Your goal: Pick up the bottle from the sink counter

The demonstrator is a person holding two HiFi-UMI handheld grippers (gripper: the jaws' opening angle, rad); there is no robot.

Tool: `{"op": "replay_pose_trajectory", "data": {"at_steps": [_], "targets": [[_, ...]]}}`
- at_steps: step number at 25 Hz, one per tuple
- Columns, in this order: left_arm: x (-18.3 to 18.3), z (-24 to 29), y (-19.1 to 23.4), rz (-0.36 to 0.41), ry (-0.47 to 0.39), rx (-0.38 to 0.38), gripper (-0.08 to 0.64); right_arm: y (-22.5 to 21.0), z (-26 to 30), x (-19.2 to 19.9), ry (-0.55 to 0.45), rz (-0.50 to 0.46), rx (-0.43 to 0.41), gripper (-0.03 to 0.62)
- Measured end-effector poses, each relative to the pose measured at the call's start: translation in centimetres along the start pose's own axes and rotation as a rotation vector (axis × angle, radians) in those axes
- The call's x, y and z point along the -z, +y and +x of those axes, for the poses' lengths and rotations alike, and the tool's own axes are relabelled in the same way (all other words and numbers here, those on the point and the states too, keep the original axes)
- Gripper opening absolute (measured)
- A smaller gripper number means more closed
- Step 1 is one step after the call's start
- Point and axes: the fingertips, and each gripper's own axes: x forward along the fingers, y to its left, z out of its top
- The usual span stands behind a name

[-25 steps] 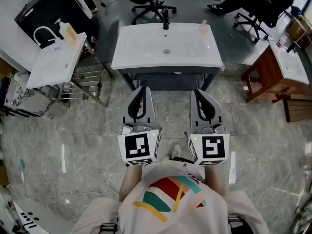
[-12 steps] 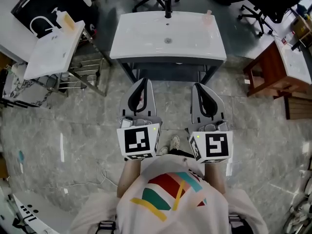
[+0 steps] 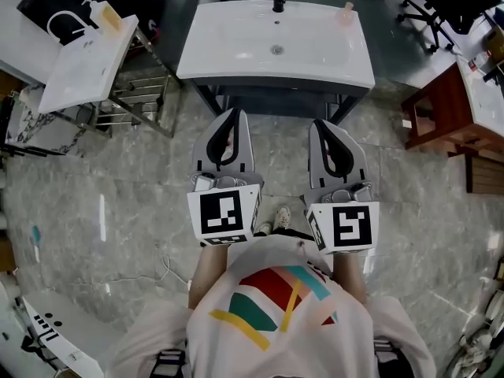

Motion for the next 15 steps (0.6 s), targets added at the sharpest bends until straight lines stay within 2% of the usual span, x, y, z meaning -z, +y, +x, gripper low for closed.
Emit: {"op": "replay_pose_trajectory", "data": {"at_steps": [8, 15], "targets": [[-0.9, 1.9, -2.1, 0.016, -0.031, -0.006, 0.018, -2.1, -0.2, 0.4, -0.015, 0.037, -0.045, 0.012], [-2.0, 3.0, -3.7, 0.032, -0.060, 0.000, 0.018, -4.6, -0.6, 0.0, -0.041, 0.044, -0.023, 0.012]]}}
